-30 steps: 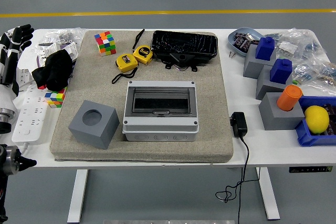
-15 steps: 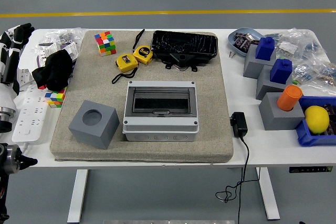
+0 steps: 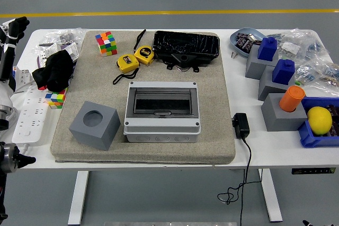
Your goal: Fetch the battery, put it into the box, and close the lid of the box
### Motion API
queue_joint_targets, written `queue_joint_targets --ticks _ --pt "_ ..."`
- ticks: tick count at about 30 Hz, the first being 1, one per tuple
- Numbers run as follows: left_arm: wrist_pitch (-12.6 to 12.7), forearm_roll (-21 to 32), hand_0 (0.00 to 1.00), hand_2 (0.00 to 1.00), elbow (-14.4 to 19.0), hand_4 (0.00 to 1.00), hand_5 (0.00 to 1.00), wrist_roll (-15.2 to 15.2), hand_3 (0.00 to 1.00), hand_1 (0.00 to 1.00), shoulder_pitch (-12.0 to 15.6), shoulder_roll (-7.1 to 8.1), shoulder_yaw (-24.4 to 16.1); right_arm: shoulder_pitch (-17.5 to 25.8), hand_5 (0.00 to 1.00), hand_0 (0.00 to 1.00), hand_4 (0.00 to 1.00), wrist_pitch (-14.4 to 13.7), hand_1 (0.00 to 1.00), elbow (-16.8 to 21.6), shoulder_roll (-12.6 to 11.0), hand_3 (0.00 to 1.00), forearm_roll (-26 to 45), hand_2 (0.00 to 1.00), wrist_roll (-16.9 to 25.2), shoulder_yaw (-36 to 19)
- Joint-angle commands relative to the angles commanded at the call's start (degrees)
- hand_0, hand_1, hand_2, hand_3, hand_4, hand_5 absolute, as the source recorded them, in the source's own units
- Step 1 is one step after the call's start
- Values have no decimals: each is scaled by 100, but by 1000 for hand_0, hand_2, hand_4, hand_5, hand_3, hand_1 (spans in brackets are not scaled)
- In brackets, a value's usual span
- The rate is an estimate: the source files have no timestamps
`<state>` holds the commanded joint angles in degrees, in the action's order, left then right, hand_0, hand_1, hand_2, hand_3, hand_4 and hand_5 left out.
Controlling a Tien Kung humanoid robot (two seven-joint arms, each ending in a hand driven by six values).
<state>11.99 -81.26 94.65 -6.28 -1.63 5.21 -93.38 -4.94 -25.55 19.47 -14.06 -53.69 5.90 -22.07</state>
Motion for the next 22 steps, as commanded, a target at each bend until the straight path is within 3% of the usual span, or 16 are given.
queue_joint_targets --ticks 4,13,22 --pt "4 1 892 803 16 998 948 -1 754 878 -87 -10 -17 -53 998 819 998 -7 807 0 -6 809 -3 786 12 -76" --pt "17 1 890 803 59 998 959 1 755 880 94 -124 -48 42 998 819 998 9 806 -135 27 809 72 786 27 -164" --pt "-1 -34 897 812 96 998 964 23 772 886 67 -126 36 51 998 819 998 71 807 -144 59 809 60 787 2 -203"
